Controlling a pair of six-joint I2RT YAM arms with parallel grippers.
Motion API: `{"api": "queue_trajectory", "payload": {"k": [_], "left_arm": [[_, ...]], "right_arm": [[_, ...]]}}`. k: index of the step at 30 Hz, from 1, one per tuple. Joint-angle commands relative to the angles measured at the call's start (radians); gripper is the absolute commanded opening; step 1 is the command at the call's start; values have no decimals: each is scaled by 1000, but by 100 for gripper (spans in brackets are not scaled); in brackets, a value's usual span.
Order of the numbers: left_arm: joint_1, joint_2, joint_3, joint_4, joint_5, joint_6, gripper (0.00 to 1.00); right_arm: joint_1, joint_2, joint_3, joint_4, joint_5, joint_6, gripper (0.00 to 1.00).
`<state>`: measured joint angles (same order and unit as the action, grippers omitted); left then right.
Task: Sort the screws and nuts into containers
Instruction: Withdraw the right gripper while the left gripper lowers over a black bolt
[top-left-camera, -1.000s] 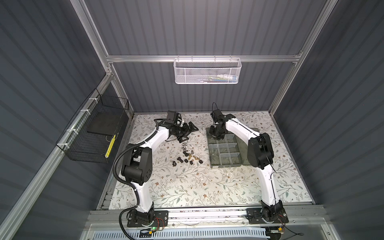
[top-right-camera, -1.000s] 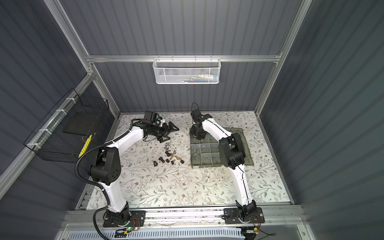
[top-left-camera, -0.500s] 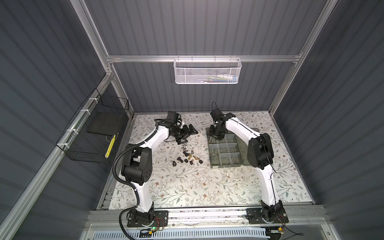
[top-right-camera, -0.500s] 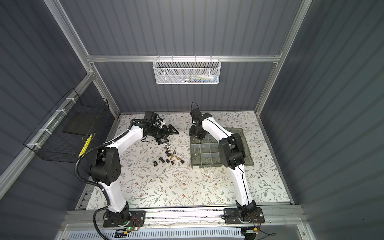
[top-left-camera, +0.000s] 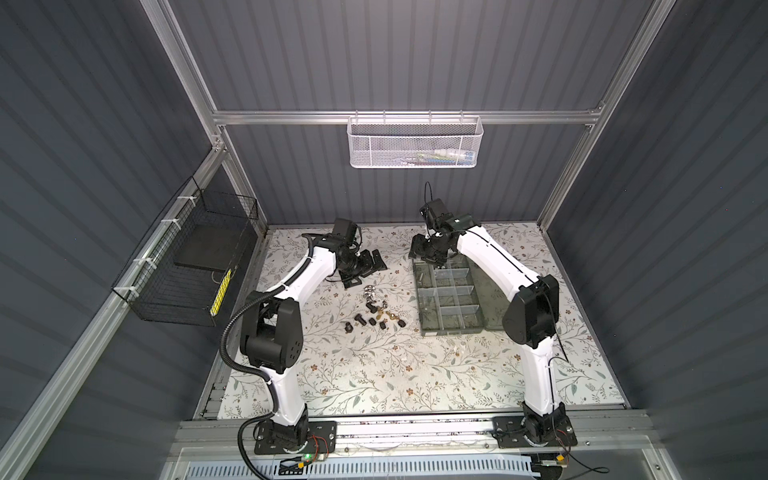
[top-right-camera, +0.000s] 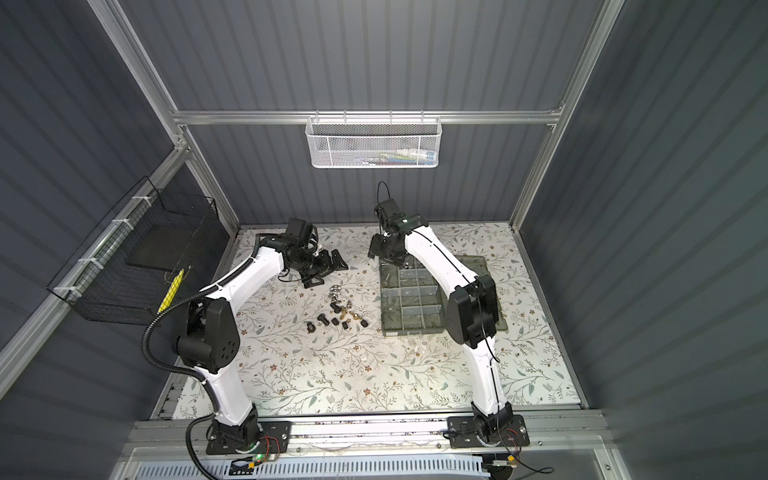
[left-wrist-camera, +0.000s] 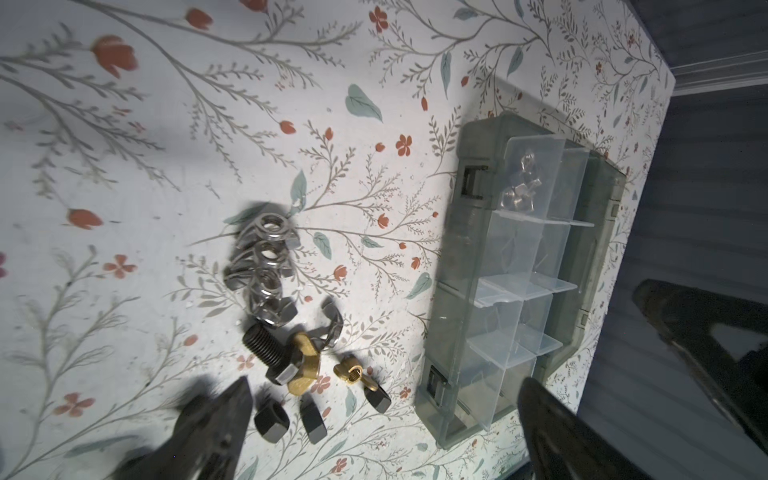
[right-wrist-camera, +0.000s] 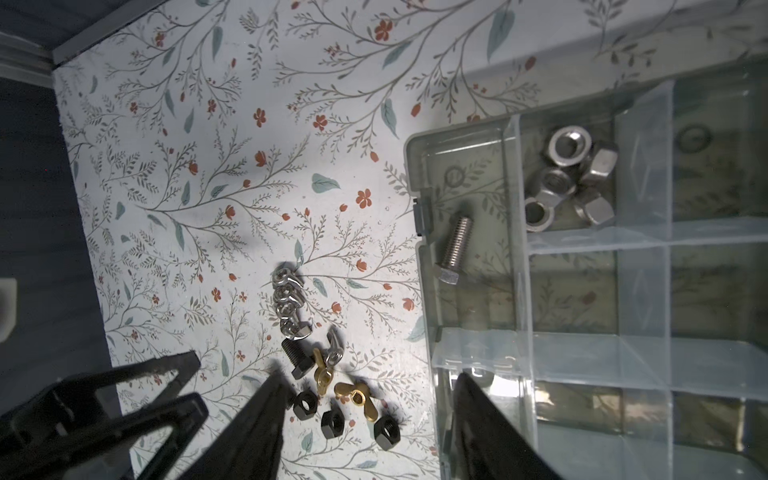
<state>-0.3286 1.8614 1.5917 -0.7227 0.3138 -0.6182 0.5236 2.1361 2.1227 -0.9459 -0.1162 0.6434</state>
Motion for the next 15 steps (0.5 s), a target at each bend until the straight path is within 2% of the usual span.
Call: {"api": "queue_trajectory", "payload": {"k": [1, 7, 14, 15], "left_arm": [[-9, -38, 12, -87, -120, -46, 100], [-12, -98, -49, -137, -171, -112, 100], [-11, -165, -110, -208, -194, -120, 100], [-12, -172, -122, -216, -195, -119, 100]], "right_arm": [[2, -92, -59, 33, -14, -126, 69], [0, -213, -166, 67, -55, -205, 81], [4, -308, -286, 111, -103, -264, 99], [7, -317, -301, 114, -110, -272, 99]]}}
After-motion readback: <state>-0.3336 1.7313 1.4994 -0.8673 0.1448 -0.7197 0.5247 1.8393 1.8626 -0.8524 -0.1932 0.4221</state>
